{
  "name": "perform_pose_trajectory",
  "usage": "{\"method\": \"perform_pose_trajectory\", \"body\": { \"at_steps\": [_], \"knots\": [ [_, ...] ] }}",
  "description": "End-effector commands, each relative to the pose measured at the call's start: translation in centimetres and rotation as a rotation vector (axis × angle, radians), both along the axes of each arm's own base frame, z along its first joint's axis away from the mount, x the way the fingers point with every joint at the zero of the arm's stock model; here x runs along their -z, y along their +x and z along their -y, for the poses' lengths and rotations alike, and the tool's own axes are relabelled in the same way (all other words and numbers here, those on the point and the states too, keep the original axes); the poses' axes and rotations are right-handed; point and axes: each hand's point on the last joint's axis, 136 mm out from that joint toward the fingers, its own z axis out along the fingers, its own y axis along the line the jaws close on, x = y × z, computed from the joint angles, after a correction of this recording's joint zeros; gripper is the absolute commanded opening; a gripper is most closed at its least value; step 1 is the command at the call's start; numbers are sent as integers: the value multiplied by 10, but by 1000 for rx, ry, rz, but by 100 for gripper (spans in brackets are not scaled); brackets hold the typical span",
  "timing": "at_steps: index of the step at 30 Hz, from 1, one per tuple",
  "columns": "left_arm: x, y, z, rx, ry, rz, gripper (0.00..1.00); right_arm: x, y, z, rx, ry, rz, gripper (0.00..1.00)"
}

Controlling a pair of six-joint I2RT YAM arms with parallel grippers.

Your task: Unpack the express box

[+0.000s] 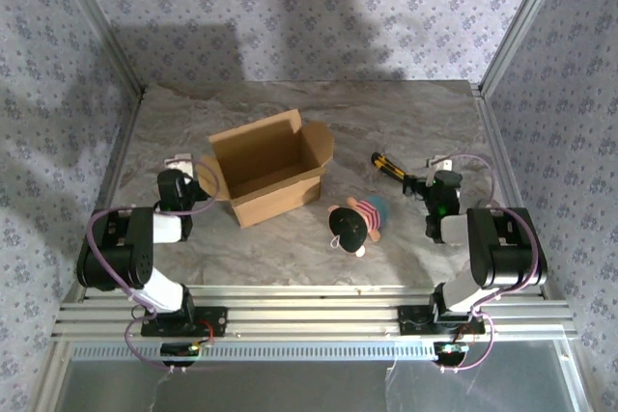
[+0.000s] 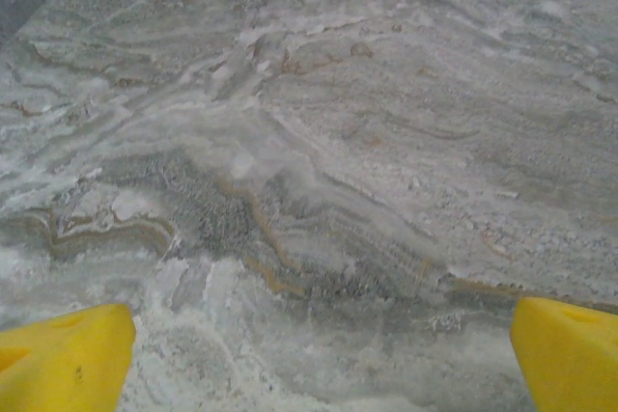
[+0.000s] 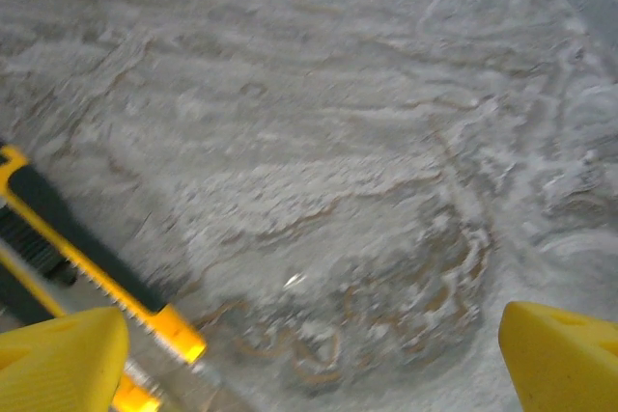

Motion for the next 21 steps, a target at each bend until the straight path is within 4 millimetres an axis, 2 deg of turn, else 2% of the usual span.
{"method": "perform_pose_trajectory", "body": {
  "at_steps": [1,21],
  "knots": [
    [-16,11,4,37,-2,52,100,-16,10,-1,-16,18,58,100],
    [-16,11,3,13,18,54,100,-16,10,-2,-17,8,48,100]
  ]
}}
